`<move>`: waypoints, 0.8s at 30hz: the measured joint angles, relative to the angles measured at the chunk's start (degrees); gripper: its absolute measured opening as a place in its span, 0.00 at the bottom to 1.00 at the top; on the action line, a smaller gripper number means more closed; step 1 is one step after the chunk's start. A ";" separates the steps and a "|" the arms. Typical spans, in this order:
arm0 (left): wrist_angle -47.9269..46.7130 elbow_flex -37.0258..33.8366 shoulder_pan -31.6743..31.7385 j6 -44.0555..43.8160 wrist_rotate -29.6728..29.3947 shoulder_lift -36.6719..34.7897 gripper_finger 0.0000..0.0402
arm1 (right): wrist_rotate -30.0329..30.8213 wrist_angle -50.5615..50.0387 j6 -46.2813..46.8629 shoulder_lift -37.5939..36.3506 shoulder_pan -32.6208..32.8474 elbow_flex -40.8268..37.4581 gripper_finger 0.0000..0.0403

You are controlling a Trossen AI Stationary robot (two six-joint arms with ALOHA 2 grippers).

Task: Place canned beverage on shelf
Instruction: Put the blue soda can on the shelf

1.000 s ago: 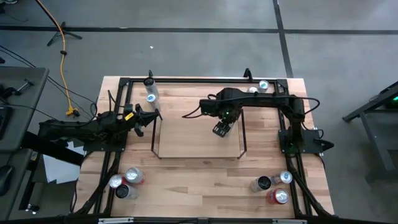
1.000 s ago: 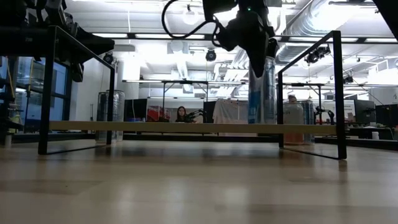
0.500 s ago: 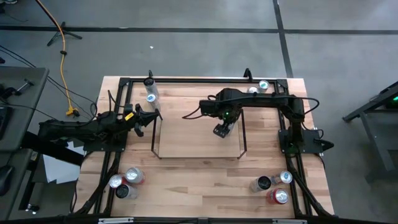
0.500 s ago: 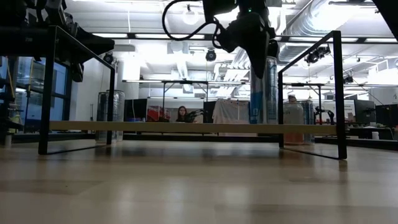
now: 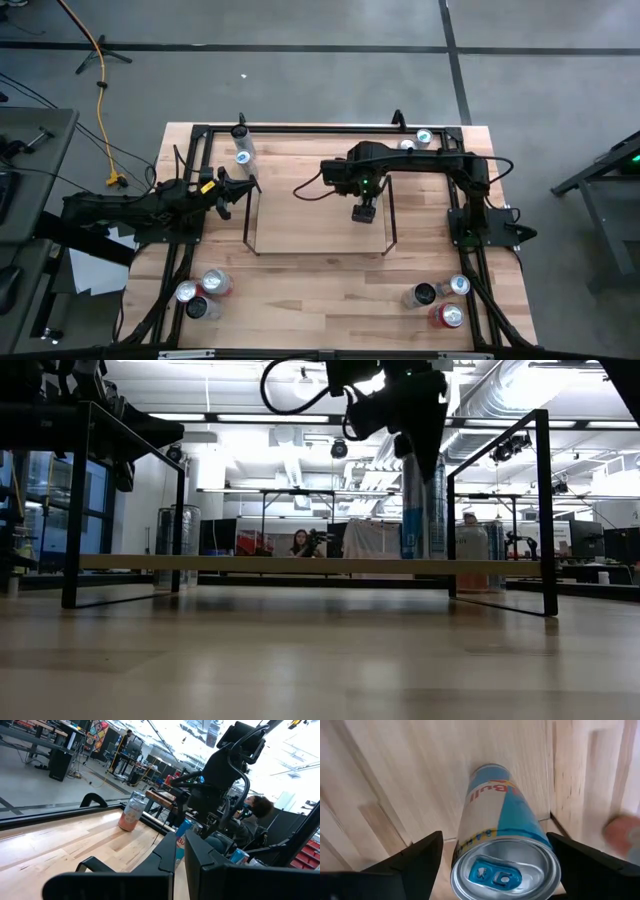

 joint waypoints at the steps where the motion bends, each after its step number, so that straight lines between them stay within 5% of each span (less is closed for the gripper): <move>1: 0.00 0.00 0.02 0.00 0.00 0.00 0.00 | 0.00 0.00 -2.11 0.00 0.00 0.00 0.84; 12: 0.00 0.00 0.02 0.00 -0.01 0.00 0.00 | 0.03 0.00 -21.82 0.00 0.00 0.01 0.84; 24: 0.01 0.00 0.01 0.00 -0.02 0.00 0.00 | 2.47 0.09 -26.34 0.00 0.01 0.04 0.84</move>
